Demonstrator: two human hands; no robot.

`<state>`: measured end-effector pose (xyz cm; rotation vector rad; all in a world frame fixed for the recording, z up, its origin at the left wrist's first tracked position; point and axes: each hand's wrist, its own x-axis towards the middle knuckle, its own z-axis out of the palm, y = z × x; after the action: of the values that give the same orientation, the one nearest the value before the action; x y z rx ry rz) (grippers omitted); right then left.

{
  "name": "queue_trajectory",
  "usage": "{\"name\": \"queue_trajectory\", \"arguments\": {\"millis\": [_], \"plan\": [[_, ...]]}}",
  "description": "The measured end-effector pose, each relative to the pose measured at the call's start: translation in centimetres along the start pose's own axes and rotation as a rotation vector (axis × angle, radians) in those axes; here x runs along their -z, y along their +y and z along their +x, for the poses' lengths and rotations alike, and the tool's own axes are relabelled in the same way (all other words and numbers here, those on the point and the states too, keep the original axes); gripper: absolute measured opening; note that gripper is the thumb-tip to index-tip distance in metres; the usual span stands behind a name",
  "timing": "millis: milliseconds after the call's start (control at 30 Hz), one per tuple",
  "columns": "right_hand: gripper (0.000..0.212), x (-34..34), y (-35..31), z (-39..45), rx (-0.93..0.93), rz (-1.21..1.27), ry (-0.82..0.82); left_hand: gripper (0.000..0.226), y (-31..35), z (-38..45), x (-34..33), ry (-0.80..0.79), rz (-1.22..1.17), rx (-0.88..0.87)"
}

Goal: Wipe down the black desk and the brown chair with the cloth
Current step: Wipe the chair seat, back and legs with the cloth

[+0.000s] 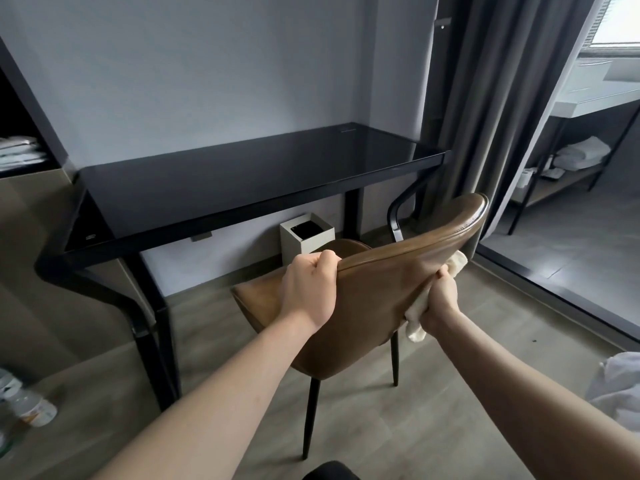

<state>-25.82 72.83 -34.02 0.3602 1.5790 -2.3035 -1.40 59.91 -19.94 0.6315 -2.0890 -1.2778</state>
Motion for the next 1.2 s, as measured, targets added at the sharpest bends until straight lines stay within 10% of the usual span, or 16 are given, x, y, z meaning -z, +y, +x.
{"name": "queue_trajectory", "arguments": {"millis": [467,833,1200], "plan": [[0.065,-2.3,-2.3,-24.8,-0.132,0.103,-0.195,0.051,2.1,-1.2,0.7,0.030,0.035,0.065],[0.061,-1.2,2.6,-17.5,0.361,-0.258,0.006,0.062,1.0,-0.6,0.4,-0.009,0.040,0.021],[0.076,-0.4,1.1,-8.2,0.198,-0.109,-0.062,0.051,8.2,2.2,-0.2,-0.496,0.355,-0.186]]}}
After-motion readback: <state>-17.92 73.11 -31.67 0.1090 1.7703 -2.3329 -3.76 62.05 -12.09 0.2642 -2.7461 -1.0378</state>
